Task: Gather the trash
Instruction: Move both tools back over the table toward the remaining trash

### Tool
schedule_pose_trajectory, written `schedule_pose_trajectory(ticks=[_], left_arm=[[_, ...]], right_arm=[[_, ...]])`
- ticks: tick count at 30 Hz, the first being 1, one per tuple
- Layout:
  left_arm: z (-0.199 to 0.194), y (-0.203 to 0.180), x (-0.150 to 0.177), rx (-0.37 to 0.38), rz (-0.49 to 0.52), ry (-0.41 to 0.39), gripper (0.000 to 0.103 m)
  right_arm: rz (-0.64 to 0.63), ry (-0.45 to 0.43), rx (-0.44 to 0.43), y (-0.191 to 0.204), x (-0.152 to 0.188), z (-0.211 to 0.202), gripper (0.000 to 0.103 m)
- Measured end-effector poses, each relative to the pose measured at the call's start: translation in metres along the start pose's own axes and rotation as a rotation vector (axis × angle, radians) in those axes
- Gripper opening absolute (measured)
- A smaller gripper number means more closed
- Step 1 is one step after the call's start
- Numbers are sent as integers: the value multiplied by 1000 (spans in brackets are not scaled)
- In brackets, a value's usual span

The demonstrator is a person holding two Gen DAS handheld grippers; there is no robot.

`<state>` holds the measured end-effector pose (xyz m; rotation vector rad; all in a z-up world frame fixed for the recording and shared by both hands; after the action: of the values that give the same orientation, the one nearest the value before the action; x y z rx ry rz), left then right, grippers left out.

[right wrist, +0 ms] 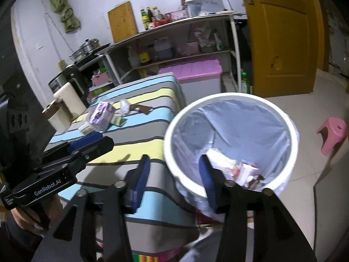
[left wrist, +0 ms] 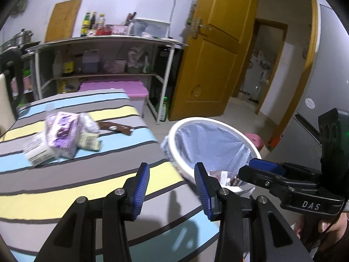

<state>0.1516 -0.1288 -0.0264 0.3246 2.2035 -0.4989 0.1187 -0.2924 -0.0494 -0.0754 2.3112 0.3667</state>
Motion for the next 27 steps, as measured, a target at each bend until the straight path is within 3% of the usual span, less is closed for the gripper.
schedule_pose_trajectory(ticks=[20, 27], left_arm=[[-45, 84, 6, -194, -121, -37, 43], [-46, 115, -1, -247, -172, -60, 55]], right_arm=[[-139, 52, -128, 71, -10, 34, 49], [-148, 51, -161, 83, -22, 47, 49]])
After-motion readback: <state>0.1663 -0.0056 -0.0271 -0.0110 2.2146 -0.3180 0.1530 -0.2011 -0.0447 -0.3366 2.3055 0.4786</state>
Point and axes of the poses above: each gripper's, at about its wrist camera, not at the fingertips, and z roughly the way its jaws point, y to its left, x to its underside, the point moved 4 cm from there along z, roughly the way its jaws point, and after that the axes turned 2 degrees about x, right-handed, at the moved point
